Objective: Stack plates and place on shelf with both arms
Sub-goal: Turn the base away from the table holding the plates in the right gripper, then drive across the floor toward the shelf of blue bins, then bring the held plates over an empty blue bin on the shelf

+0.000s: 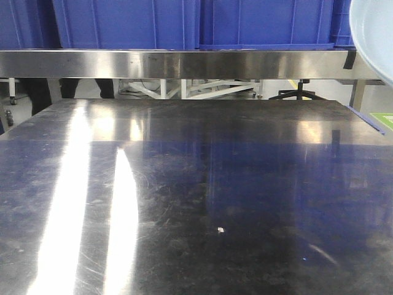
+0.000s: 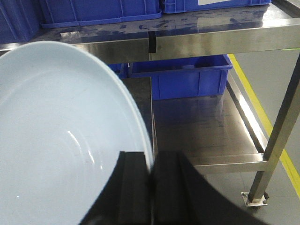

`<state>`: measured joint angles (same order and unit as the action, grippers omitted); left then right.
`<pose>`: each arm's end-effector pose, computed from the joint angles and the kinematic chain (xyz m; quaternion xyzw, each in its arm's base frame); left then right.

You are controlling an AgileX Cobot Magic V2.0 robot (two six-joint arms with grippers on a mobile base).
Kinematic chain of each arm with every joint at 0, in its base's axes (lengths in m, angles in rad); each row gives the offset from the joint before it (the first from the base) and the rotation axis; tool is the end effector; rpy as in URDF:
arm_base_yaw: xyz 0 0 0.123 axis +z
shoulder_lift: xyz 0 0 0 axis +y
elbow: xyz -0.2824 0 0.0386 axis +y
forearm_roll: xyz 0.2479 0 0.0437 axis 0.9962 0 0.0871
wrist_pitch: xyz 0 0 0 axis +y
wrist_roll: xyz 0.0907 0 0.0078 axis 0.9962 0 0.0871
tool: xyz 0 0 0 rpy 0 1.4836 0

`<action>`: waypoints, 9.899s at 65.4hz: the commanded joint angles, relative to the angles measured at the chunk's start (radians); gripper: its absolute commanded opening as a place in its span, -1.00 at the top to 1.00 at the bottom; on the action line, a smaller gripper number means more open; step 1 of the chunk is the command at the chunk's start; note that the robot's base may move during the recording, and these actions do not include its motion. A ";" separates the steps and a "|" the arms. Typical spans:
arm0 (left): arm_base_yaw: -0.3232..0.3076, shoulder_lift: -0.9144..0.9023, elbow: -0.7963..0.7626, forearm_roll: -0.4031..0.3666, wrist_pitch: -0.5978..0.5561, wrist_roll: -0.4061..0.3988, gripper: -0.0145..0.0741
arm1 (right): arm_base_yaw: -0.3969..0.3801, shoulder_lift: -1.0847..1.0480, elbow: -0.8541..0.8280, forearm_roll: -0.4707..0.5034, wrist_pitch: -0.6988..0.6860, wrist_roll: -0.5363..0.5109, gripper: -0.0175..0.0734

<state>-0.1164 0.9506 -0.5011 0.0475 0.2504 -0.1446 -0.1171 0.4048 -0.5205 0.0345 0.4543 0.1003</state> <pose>0.1828 -0.0203 0.2545 0.0052 0.8873 -0.0443 0.4589 0.0845 -0.0086 0.3190 0.0933 0.7846 0.0103 0.6129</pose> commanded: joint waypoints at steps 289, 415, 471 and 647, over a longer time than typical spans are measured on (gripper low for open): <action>0.002 -0.012 -0.027 0.002 -0.079 -0.009 0.46 | -0.004 0.006 -0.025 0.010 -0.094 -0.002 0.51; 0.002 -0.012 -0.027 0.002 -0.079 -0.009 0.46 | -0.004 0.006 -0.025 0.010 -0.093 -0.002 0.51; 0.002 -0.012 -0.027 0.002 -0.079 -0.009 0.46 | -0.004 0.006 -0.025 0.010 -0.093 -0.002 0.51; 0.002 -0.012 -0.027 0.002 -0.086 -0.009 0.46 | -0.004 0.006 -0.025 0.010 -0.093 -0.002 0.51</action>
<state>-0.1164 0.9506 -0.4995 0.0475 0.2412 -0.1446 -0.1171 0.4048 -0.5132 0.0377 0.4576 0.1003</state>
